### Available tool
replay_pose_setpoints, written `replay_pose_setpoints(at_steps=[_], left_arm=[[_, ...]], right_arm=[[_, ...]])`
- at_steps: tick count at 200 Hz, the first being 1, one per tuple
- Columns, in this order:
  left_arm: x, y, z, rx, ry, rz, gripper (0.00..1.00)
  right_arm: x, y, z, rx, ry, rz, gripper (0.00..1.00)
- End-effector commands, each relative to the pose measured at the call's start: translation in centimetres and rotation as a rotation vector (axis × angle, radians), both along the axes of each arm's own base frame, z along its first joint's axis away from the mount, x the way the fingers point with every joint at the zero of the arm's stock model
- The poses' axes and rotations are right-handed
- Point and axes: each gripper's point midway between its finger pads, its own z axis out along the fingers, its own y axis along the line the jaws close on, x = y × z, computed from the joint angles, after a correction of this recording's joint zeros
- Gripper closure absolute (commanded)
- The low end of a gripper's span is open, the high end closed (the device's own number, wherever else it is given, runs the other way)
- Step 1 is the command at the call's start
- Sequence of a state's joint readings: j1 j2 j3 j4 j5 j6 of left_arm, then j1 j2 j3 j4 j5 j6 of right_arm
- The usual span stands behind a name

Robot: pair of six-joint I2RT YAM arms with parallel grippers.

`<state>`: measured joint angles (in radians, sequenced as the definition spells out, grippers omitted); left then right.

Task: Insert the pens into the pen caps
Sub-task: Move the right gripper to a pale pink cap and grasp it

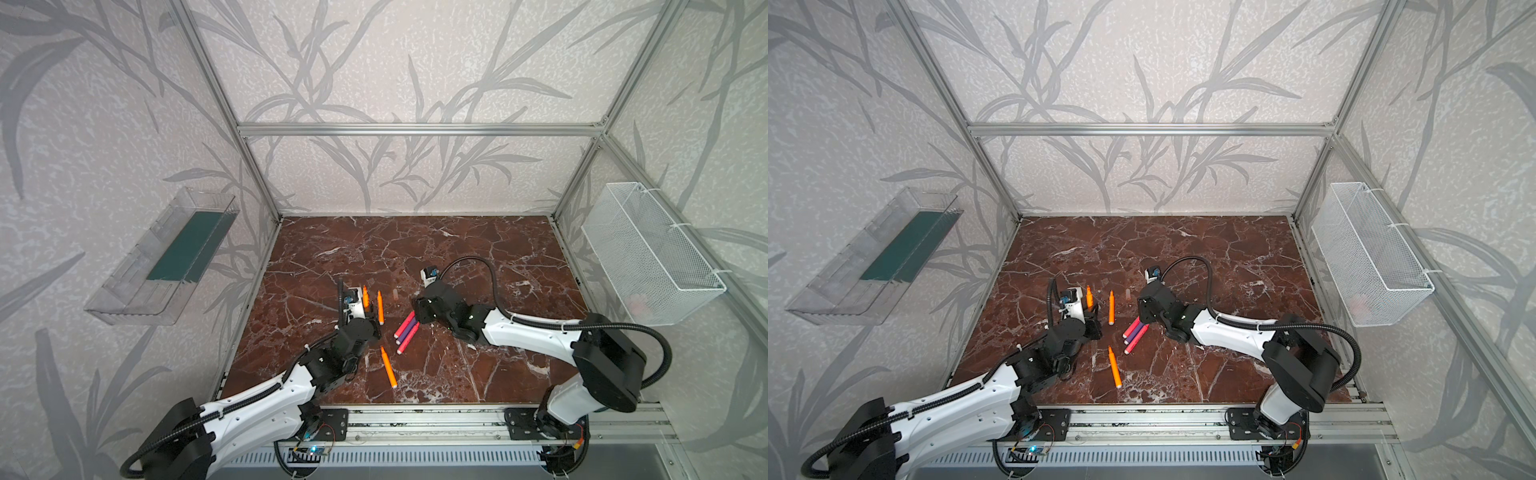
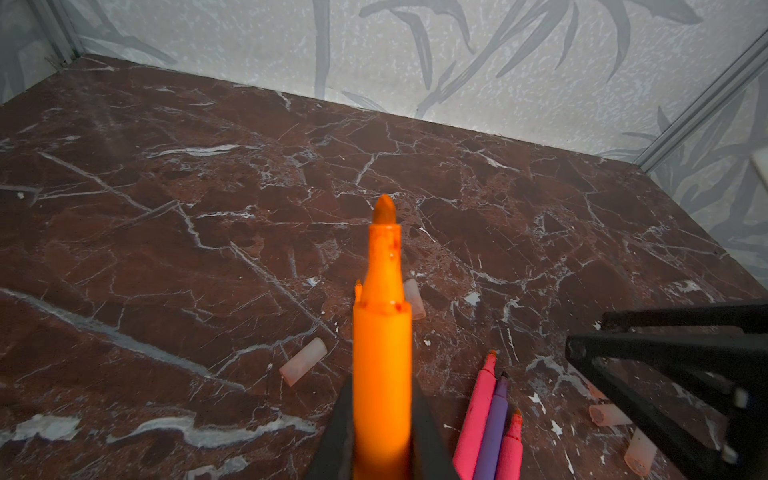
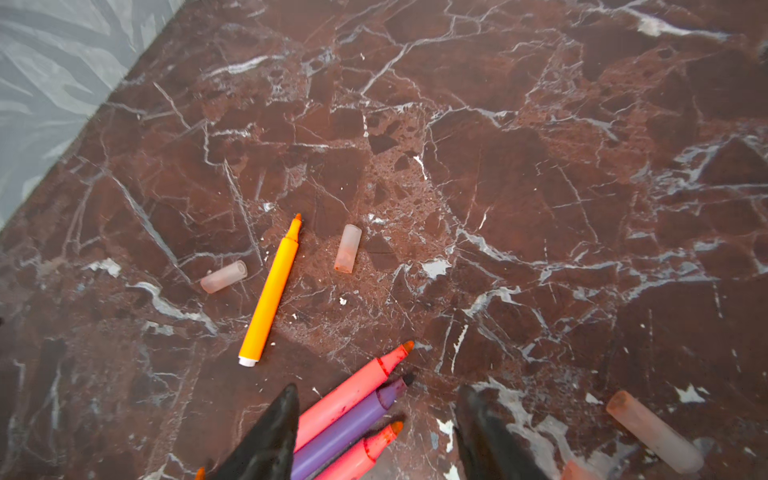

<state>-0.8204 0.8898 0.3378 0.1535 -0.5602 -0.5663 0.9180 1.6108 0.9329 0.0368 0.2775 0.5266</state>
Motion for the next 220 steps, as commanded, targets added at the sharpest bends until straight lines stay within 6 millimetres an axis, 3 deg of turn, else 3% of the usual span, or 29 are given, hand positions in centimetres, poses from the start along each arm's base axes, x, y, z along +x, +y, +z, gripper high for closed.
replay_pose_setpoints(at_steps=[1,65,111,156,220], left_arm=[[0.5,1.7,-0.3,-0.018,0.035,0.092,1.0],[0.8,2.3,-1.0,-0.057,0.063,0.092,1.0],[0.5,2.6,-1.0,-0.059,0.06,0.084,1.0],[0.5,3.1,-1.2,-0.043,0.061,0.103,1.0],[0.5,3.3,-1.2,-0.045,0.061,0.105,1.0]], right_arm=[[0.1,0.7,-1.1,-0.049,0.037,0.017,0.47],[1.7,3.4,-5.0,-0.129,0.125,0.034,0.54],[3.6,5.9,-5.6,-0.178,0.133,0.065,0.54],[6.3,6.5,-6.2,-0.274,0.099,0.024,0.54],[8.1,7.6,-8.2,-0.367,0.128,0.024,0.56]])
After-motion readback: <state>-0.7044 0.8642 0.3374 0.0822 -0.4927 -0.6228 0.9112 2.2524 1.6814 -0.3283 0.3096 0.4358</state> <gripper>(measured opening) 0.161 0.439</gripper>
